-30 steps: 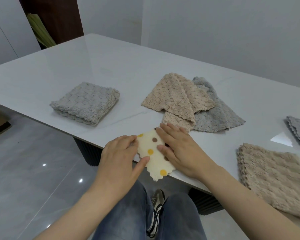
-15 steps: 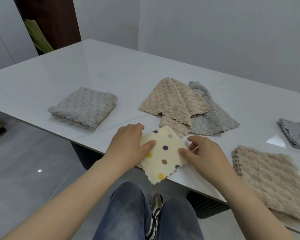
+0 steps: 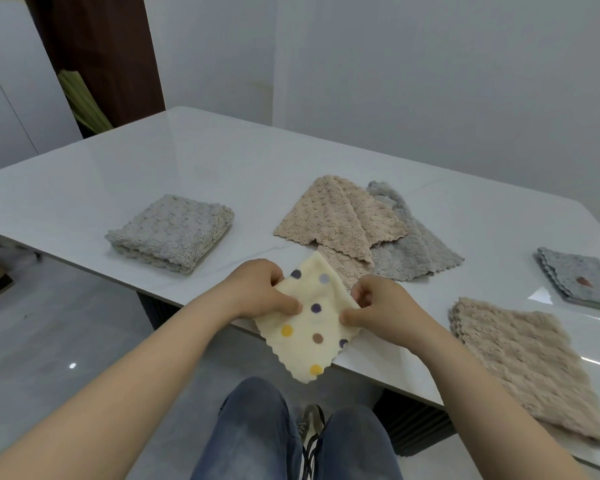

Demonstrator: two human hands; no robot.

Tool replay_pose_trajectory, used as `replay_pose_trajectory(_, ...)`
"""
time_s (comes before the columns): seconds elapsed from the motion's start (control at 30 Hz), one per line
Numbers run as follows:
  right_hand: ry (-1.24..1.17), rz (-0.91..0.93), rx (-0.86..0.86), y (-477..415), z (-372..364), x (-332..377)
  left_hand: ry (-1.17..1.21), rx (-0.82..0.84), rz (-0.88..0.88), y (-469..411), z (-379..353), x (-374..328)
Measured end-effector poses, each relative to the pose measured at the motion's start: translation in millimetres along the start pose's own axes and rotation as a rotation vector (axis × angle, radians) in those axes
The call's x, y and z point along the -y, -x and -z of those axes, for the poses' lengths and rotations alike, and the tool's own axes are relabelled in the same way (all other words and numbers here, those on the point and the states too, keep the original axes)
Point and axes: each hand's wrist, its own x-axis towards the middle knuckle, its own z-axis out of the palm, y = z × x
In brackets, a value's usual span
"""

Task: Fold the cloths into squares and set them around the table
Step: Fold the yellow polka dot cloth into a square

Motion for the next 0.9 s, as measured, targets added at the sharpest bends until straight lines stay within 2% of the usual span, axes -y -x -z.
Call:
replay_pose_trajectory(0.13, -0.367, -0.041, -0.003, 1, 0, 0, 0.260, -0.013, -0.014, 21, 8, 12)
replay_pose_trajectory(0.27, -0.934, -0.165, 0.146, 7, -5, 13, 0.494, -0.008, -0.041, 40, 12, 22)
replay_pose_trajectory(0.37, -1.188, -0.201, 0.262, 15, -18, 31, 0.621, -0.091, -0.056, 50, 19, 31)
replay_pose_trajectory(0.47, -1.167, -0.134, 0.371, 16, -29, 50, 0.666, -0.157, -0.080, 56, 32, 45)
replay_pose_trajectory(0.67, -0.957, -0.047, 0.276, -21, -46, 94, 0.703, -0.232, -0.065, 42, 74, 78)
replay_pose_trajectory(0.9, -0.839, 0.048, 0.259, -102, -61, 159, 0.569, -0.385, -0.010, -11, 135, 117)
